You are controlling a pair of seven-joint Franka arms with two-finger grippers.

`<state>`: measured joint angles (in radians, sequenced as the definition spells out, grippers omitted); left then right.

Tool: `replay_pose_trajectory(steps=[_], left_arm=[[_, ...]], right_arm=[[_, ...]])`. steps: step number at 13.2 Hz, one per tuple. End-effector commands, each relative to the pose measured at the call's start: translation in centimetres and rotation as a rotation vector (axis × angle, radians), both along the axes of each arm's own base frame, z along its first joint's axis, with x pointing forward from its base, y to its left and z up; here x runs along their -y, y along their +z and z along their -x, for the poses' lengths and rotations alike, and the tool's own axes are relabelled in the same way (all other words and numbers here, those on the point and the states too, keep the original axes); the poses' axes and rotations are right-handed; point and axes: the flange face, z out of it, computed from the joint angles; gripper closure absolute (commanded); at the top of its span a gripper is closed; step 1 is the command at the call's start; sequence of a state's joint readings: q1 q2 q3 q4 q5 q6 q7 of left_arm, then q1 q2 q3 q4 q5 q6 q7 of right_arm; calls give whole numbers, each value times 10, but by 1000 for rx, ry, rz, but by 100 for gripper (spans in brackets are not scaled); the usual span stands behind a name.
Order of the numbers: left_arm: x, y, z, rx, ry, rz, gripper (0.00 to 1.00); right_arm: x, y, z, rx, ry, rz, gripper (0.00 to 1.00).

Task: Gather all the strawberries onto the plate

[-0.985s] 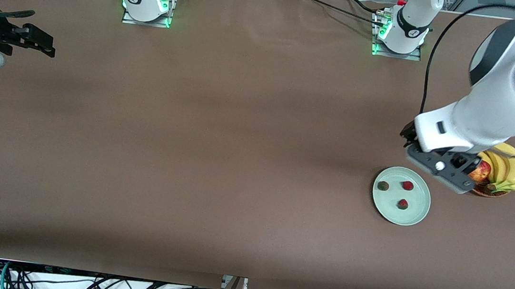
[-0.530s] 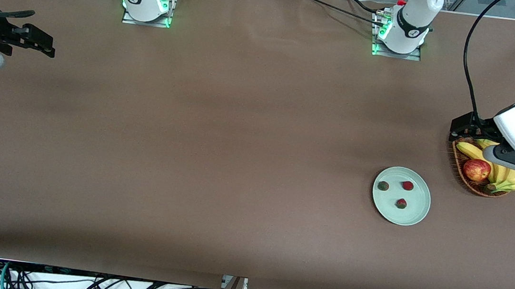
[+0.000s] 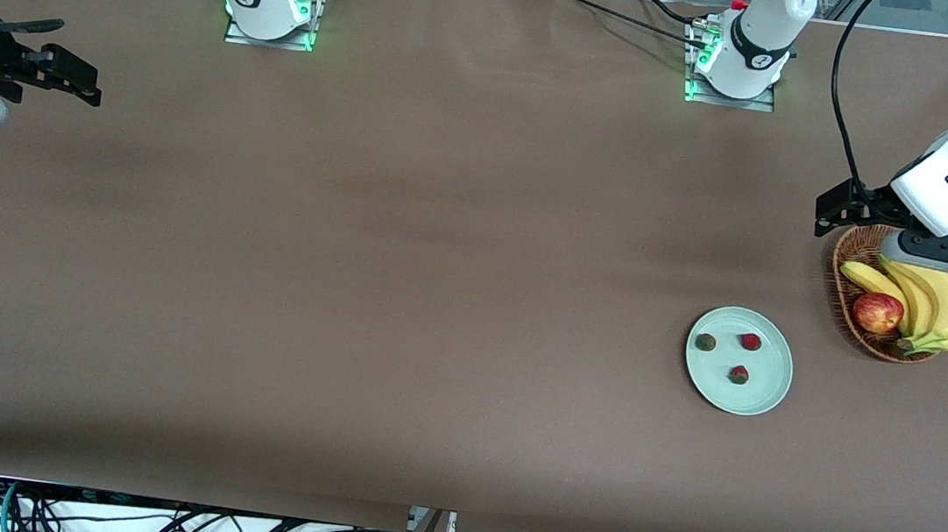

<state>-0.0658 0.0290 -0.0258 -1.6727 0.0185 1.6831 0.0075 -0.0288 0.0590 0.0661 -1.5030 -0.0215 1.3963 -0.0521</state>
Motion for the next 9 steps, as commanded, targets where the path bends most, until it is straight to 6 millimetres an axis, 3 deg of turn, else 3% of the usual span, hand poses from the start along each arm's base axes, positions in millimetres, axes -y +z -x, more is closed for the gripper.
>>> replay_pose_trajectory(steps=[1, 3, 9], left_arm=[[-5, -2, 4, 4, 15, 23, 0], [-14, -2, 4, 4, 32, 24, 0], [-17, -6, 0, 0, 36, 23, 0]], right_arm=[[2, 5, -1, 9, 14, 14, 0], [2, 5, -1, 9, 14, 14, 0], [2, 5, -2, 12, 14, 14, 0]])
